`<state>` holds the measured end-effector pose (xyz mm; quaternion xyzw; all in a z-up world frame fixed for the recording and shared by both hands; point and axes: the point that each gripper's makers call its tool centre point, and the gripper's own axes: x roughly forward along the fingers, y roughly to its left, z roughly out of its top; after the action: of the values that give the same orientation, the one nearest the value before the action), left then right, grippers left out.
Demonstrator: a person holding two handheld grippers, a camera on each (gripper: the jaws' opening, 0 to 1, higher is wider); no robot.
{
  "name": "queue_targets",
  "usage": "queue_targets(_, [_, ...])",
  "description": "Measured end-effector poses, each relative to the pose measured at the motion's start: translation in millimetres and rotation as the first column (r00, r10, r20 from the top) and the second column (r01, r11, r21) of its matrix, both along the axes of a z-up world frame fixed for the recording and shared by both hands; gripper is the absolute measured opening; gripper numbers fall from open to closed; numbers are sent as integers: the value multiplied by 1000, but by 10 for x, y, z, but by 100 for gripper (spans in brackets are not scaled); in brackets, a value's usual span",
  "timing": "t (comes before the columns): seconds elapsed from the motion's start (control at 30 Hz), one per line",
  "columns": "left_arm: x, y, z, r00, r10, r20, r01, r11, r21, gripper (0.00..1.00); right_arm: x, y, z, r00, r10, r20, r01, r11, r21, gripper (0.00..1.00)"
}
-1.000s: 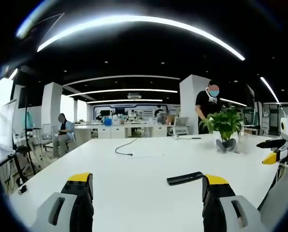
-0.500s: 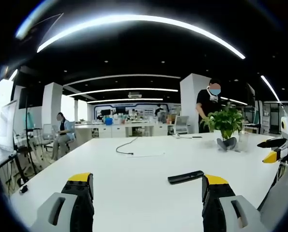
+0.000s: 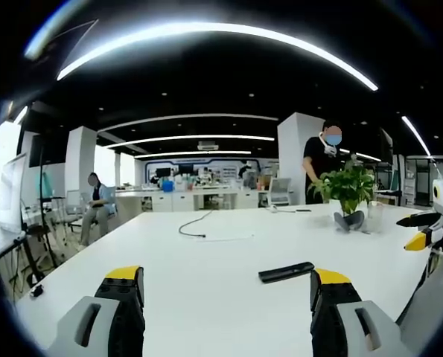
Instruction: Press the specified remote control buttons in sequence, fully releasing each button before pressing the next.
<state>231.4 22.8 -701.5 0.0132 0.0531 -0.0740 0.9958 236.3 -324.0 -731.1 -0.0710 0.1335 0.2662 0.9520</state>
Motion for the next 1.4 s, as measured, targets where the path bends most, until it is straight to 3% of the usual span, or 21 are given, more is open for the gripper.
queue_targets(0.87, [27, 2, -48, 1000, -5, -24, 6, 1000, 20, 95, -12, 69, -80, 999, 35, -38, -36, 999, -27, 93])
queue_targets(1.03, [8, -39, -4, 1000, -24, 0, 24, 1000, 16, 95, -20, 91, -96, 998, 37, -53, -37, 999, -13, 93])
queue_targets(1.23, [25, -15, -61, 999, -17, -30, 16, 1000, -14, 97, -28, 127, -231, 994, 59, -93, -68, 994, -90, 93])
queue_targets(1.33, [35, -25, -61, 999, -26, -31, 25, 999, -41, 98, -30, 117, -248, 993, 59, -101, -69, 993, -93, 93])
queue_targets(1.4, [28, -31, -82, 999, -26, -37, 25, 999, -21, 98, -18, 97, -248, 994, 50, -100, -59, 994, -93, 93])
